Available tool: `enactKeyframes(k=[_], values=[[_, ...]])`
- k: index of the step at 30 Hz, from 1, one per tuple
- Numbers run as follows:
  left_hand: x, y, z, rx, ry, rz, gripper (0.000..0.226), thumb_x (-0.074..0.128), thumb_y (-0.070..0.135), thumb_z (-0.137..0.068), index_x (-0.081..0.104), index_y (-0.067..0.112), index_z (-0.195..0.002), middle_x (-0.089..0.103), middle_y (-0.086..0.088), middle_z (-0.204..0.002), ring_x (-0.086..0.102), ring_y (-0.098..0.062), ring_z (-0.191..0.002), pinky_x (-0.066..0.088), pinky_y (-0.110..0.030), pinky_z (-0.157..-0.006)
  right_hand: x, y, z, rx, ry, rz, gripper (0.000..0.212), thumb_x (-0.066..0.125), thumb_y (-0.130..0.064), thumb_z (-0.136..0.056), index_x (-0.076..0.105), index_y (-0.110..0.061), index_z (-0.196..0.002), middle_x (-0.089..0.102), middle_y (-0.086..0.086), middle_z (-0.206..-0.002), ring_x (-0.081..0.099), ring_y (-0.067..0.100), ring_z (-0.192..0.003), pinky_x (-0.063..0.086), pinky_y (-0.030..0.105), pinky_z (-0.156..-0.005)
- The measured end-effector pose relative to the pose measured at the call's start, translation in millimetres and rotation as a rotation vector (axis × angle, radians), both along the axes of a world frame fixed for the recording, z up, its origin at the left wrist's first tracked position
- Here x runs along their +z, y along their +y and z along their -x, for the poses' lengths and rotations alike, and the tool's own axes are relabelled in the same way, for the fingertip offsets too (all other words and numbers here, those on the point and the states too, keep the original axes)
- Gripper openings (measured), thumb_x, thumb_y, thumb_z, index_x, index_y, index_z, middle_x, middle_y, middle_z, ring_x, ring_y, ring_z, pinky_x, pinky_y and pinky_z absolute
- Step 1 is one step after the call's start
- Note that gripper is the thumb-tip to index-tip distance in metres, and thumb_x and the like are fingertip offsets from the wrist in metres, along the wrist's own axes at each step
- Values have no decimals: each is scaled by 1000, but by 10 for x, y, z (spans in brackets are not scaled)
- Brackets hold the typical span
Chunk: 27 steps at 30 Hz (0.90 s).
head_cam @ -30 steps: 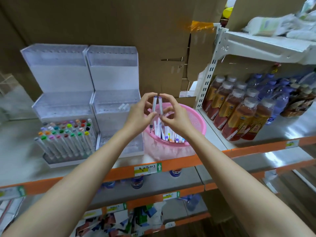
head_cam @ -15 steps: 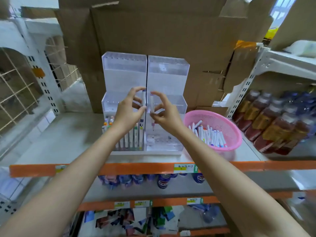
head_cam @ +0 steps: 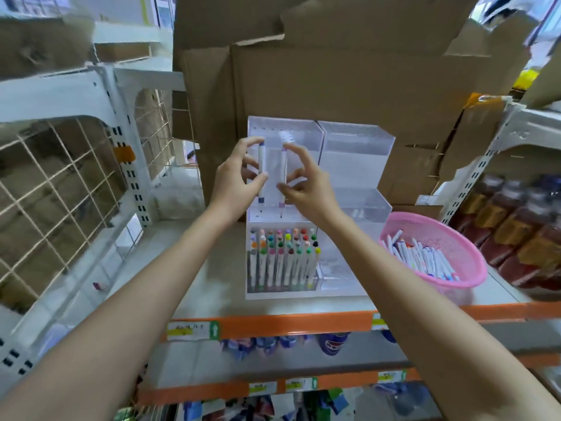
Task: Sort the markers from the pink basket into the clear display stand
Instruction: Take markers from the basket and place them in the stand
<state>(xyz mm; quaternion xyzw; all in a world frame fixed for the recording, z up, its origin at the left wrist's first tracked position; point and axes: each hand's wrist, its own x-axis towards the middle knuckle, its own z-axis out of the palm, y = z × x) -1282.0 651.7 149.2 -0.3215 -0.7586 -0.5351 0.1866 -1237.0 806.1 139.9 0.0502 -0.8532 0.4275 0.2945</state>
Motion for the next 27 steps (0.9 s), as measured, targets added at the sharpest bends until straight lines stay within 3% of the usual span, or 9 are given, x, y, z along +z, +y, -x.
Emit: enactKeyframes(k=[5,11,15,18,24,27], values=[[119,-35,241,-19,11,-58,52,65,8,-84,46,27,-129,59,-4,-86,64,-19,-77,58,-37,-73,159,-91,283,-18,90,71,64,71,-8,-83,42,-26,-137,62,5,-69,68,20,-63,59,47,-66],[147,19,550,5,9,-104,53,66,8,-84,47,26,-129,58,2,-86,65,-15,-79,57,-31,-74,208,-46,590,-21,152,88,65,70,-8,-84,40,-25,-139,59,0,-70,67,18,-62,59,44,-65],[77,85,693,18,32,-109,53,68,8,-83,47,24,-130,58,4,-86,65,-14,-79,56,-27,-75,165,-45,737,-8,211,44,63,70,-7,-85,40,-18,-140,58,4,-71,62,11,-57,58,31,-64],[5,123,752,37,64,-78,53,69,11,-84,48,22,-131,59,4,-87,64,-12,-82,53,-20,-76,93,-56,832,-20,242,-37,62,70,-8,-86,41,-15,-140,55,-7,-67,60,8,-58,55,22,-61],[-63,127,788,63,135,-49,53,71,4,-81,52,20,-128,56,-2,-89,61,-5,-81,45,-8,-73,-23,-65,917,-37,285,-105,61,70,-5,-83,46,-15,-137,54,-11,-63,58,9,-60,53,24,-62],[-97,104,786,60,122,-47,53,72,4,-81,52,19,-128,57,1,-88,62,-5,-81,46,-7,-73,-65,-67,921,-31,284,-108,59,70,-4,-82,47,-13,-136,60,-3,-62,60,11,-58,54,30,-63]])
